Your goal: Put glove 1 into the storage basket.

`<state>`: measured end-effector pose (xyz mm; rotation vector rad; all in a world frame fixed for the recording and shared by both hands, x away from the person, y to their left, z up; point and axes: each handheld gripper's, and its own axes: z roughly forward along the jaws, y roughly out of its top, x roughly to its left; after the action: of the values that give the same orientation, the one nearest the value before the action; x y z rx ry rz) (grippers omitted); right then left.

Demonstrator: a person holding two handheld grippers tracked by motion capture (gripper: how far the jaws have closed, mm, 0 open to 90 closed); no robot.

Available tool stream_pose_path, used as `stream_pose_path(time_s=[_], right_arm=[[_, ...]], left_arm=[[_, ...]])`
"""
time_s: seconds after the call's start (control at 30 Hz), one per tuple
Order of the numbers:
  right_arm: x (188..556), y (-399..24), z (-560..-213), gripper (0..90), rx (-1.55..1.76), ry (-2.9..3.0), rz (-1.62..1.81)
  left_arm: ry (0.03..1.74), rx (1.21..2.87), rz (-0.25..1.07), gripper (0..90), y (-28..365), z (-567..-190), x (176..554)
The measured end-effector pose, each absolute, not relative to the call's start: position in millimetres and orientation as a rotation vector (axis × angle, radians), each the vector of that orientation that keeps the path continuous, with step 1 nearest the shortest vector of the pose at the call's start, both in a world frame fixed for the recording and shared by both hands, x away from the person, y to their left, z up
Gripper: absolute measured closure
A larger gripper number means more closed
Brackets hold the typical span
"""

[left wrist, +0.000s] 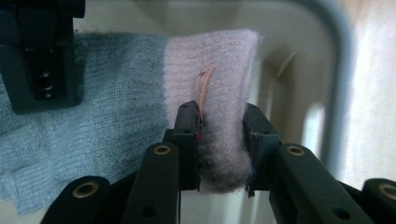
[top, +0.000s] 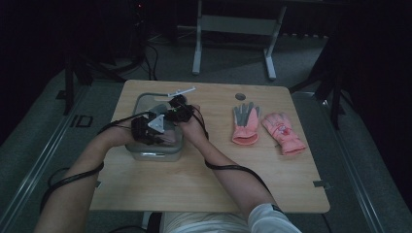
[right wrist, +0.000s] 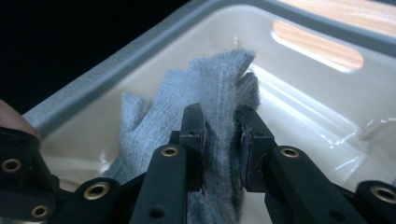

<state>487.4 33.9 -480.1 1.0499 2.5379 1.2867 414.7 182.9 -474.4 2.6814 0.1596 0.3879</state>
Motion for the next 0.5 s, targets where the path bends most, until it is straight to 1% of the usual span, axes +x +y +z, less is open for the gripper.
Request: stream_pose_path(time_s=[0.13, 0.3, 0.33, 0.4, 0.5], right_arm=[[496, 38, -490, 74.1, 1.069, 2.557, 1.212], [502, 43, -491, 72.0, 1.065, 2.577, 1.130], [503, 42, -491, 70.3, 1.079, 2.572, 1.126], [504, 40, -489, 63.5, 1.093, 2.557, 1.115], [504, 35, -485, 61.2, 1.078, 2.518, 1.083]], left_arm=[[0.137, 2.697, 0.397, 70.5, 181, -487, 422], [0.130, 2.718, 0.394, 70.4, 175, -494, 431], [0.135, 2.727, 0.386, 70.4, 174, -495, 432], [0.144, 2.751, 0.372, 70.4, 172, -497, 435], [0.176, 2.777, 0.348, 70.1, 170, -501, 439]])
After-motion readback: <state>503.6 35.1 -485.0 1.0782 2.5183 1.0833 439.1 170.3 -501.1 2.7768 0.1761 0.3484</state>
